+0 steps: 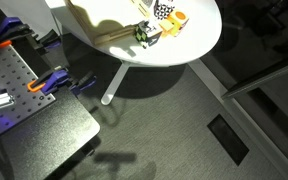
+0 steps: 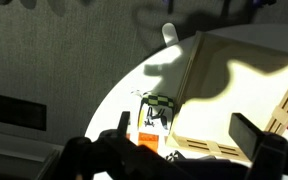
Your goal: Pick up the block with the letter a on it and put it in the tray
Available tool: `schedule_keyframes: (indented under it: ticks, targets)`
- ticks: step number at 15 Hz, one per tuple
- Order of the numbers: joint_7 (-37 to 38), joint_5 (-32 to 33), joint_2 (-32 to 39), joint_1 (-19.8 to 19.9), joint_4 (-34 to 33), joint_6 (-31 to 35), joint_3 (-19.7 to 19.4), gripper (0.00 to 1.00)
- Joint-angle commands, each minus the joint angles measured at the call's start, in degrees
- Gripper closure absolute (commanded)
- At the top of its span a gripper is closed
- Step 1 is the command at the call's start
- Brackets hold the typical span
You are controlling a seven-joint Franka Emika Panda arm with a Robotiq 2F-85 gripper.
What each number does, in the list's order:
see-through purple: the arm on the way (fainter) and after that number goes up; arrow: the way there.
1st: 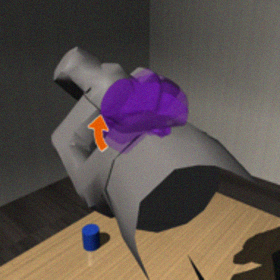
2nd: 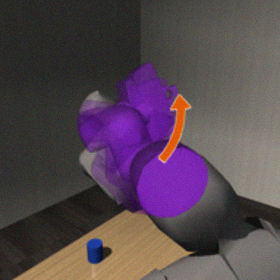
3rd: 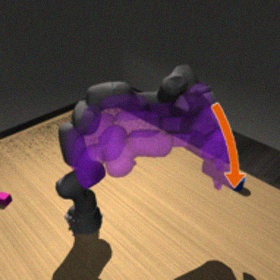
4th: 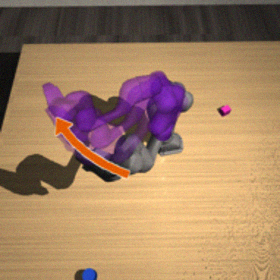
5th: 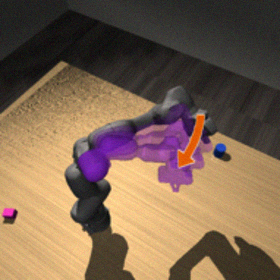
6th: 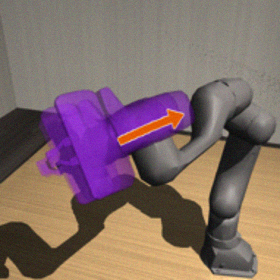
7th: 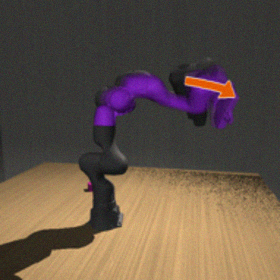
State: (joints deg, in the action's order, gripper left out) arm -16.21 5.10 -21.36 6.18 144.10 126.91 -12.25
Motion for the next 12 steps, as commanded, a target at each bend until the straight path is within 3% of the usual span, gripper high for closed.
schedule_keyframes:
  ticks: [1,7,12]
  targets:
    - [-2.8,-4.6,7.9,-0.2,-6.7,-2.6,-1.7,0.0]
    - [-4.3,-7.6,15.9,1.4,-12.2,-3.1,-1.8,0.0]
    - [-2.3,-6.1,16.3,2.2,-11.2,-1.5,-0.9,0.0]
